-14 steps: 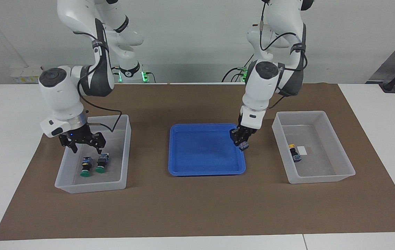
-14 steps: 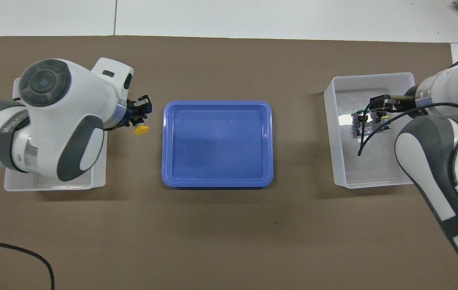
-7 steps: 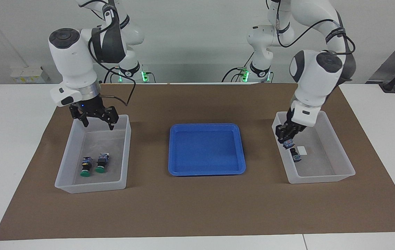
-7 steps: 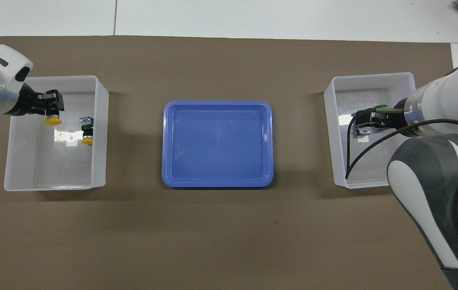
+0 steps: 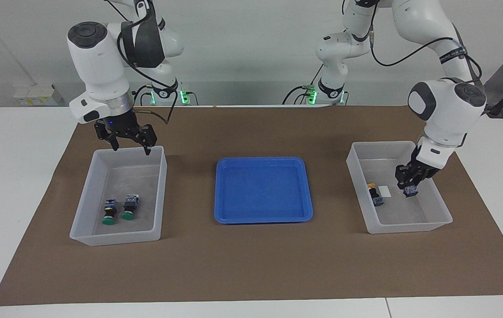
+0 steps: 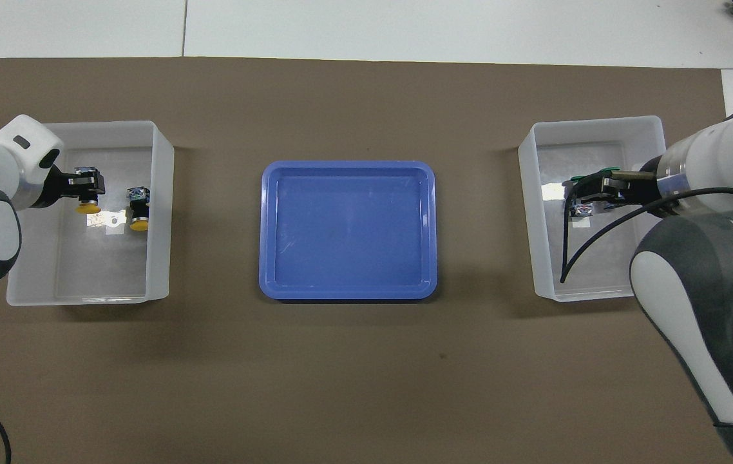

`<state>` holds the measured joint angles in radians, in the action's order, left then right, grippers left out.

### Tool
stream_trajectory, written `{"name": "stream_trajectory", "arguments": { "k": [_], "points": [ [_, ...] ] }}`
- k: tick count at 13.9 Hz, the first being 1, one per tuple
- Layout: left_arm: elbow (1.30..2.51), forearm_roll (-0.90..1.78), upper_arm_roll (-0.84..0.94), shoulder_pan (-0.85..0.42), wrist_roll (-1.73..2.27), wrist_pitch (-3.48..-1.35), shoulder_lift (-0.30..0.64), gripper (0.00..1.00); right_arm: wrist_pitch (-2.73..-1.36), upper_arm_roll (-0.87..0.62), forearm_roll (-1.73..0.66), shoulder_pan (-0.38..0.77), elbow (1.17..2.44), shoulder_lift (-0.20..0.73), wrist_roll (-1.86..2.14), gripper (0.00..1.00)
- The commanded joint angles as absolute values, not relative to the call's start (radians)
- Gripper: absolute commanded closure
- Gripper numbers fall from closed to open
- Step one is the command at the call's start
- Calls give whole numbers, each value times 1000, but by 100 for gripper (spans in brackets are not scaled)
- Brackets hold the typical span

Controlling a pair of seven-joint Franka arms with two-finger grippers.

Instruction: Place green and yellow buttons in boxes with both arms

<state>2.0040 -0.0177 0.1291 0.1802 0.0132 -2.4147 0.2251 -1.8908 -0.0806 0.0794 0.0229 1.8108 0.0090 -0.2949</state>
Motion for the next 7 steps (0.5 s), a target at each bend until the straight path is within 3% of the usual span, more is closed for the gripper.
{"name": "stream_trajectory", "arguments": {
  "k": [1,6,7],
  "points": [
    [2080,-14,137,192,-9,-2520,222,100,-1894,-86,51,14,1821,3,-298,0],
    [2105,-14,137,198,-35,-2602,275,100,-1894,-86,51,14,1821,2,-298,0],
    [2105,-14,137,198,-35,-2600,275,81,-1894,-86,51,14,1819,2,-298,0]
  ]
}}
